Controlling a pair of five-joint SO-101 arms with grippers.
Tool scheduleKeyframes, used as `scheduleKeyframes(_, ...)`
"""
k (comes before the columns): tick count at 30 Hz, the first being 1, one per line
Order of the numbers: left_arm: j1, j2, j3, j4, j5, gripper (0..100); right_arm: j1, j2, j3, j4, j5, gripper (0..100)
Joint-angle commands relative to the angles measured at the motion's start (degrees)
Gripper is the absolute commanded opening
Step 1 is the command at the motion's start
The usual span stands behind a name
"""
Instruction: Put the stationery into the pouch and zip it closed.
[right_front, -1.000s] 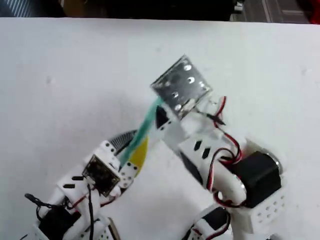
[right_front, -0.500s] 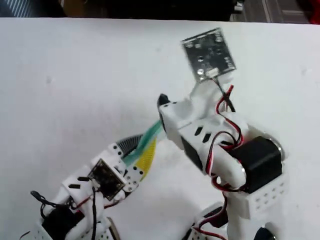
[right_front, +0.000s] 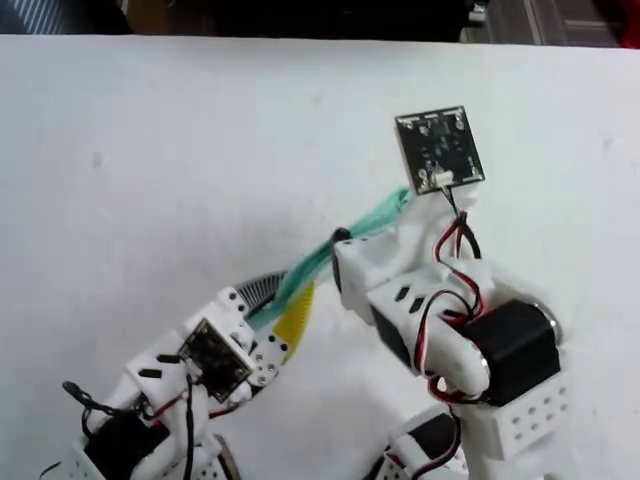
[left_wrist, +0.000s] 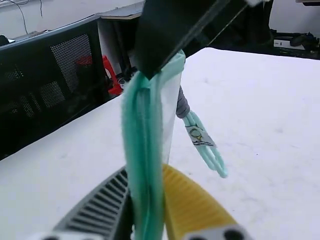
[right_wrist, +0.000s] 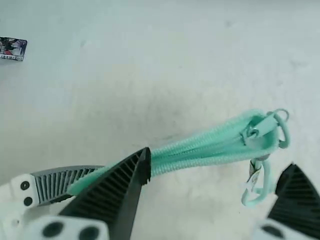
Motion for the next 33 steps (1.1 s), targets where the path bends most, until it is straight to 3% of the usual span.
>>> scheduleKeyframes(1,0.22,0.48,1.76,-0.18,-0.62,2,0.04,3.56,0.7,-1.19,-0.18,37.2)
scheduleKeyframes(7,0.31,0.48,1.76,-0.18,-0.62,2,0.04,14.37,-0.53,-1.8,-0.18,37.2)
scheduleKeyframes(17,5.67,0.48,1.76,1.67,-2.46,2,-1.01,26.86,-17.76,-5.67,-0.18,37.0)
scheduleKeyframes(26,5.85,0.48,1.76,1.58,-4.13,2,-7.16,28.44,-21.27,0.48,-0.26,37.2)
scheduleKeyframes(33,1.54,0.48,1.67,-0.35,-4.04,2,-3.12,27.3,-21.63,1.19,0.18,37.1)
